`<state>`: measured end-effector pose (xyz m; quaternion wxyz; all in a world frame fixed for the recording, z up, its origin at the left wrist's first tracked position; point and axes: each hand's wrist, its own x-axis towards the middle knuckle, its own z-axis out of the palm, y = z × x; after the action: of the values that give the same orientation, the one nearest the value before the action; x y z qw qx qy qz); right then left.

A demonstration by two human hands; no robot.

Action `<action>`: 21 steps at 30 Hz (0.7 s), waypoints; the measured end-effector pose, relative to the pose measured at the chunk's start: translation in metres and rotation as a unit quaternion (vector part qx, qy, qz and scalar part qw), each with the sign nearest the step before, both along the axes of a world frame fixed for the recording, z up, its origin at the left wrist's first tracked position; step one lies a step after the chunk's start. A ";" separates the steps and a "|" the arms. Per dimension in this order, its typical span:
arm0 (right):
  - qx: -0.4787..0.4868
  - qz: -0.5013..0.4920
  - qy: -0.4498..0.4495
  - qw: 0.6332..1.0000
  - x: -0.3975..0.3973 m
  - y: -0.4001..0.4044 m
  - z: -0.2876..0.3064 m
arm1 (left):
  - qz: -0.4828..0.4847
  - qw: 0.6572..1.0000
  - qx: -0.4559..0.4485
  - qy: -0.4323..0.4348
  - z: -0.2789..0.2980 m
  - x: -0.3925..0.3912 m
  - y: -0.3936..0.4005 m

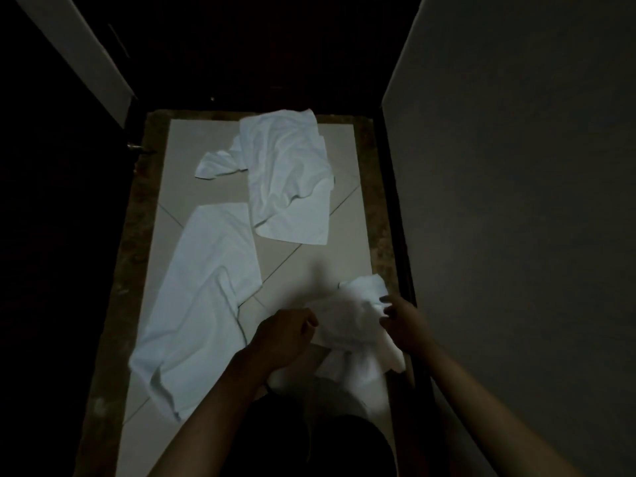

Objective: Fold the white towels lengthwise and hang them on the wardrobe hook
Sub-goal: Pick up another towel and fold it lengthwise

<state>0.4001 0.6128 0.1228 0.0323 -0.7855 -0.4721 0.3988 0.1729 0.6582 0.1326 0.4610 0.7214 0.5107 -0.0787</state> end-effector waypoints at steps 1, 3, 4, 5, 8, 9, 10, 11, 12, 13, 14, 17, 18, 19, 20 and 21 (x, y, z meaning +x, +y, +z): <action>0.006 -0.012 0.001 1.000 -0.002 0.000 -0.020 | -0.015 1.000 0.000 0.003 -0.019 0.003 0.004; 0.015 -0.020 -0.003 1.000 -0.004 0.003 -0.062 | -0.060 0.998 -0.005 0.013 -0.058 0.009 0.013; 0.019 -0.019 -0.006 1.000 -0.004 0.005 -0.082 | -0.089 0.996 -0.016 0.022 -0.076 0.011 0.018; 0.020 -0.014 -0.015 1.000 -0.005 0.009 -0.100 | -0.123 0.991 -0.031 0.037 -0.094 0.013 0.024; 0.018 0.023 -0.061 0.998 -0.002 0.020 -0.158 | -0.213 0.970 -0.063 0.101 -0.139 0.020 0.047; 0.021 0.039 -0.076 0.996 0.000 0.025 -0.175 | -0.224 0.966 -0.056 0.115 -0.150 0.024 0.055; 0.021 0.066 -0.096 0.993 0.001 0.030 -0.192 | -0.224 0.966 -0.045 0.119 -0.160 0.026 0.062; 0.027 0.102 -0.118 0.987 0.002 0.034 -0.209 | -0.216 0.969 -0.033 0.116 -0.169 0.029 0.067; 0.038 0.141 -0.134 0.980 0.003 0.039 -0.226 | -0.206 0.972 -0.020 0.108 -0.177 0.032 0.072; 0.049 0.180 -0.146 0.972 0.005 0.043 -0.242 | -0.202 0.974 -0.009 0.103 -0.185 0.035 0.077; 0.049 0.218 -0.160 0.962 0.006 0.047 -0.256 | -0.212 0.971 -0.006 0.108 -0.192 0.039 0.083; 0.064 0.311 -0.224 0.922 0.009 0.058 -0.288 | -0.240 0.960 -0.012 0.141 -0.204 0.052 0.095; 0.085 0.319 -0.233 0.915 0.009 0.060 -0.294 | -0.234 0.962 -0.002 0.139 -0.205 0.056 0.098; 0.109 0.311 -0.230 0.916 0.008 0.062 -0.296 | -0.223 0.966 0.015 0.131 -0.204 0.059 0.100; 0.132 0.298 -0.216 0.920 0.007 0.063 -0.296 | -0.208 0.970 0.033 0.119 -0.203 0.060 0.101; 0.145 0.292 -0.201 0.924 0.007 0.062 -0.294 | -0.192 0.975 0.038 0.103 -0.202 0.061 0.100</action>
<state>0.4072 0.6748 -0.1709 -0.0678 -0.6629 -0.7300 0.1516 0.2344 0.7579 -0.0697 0.3543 0.8110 0.4103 -0.2203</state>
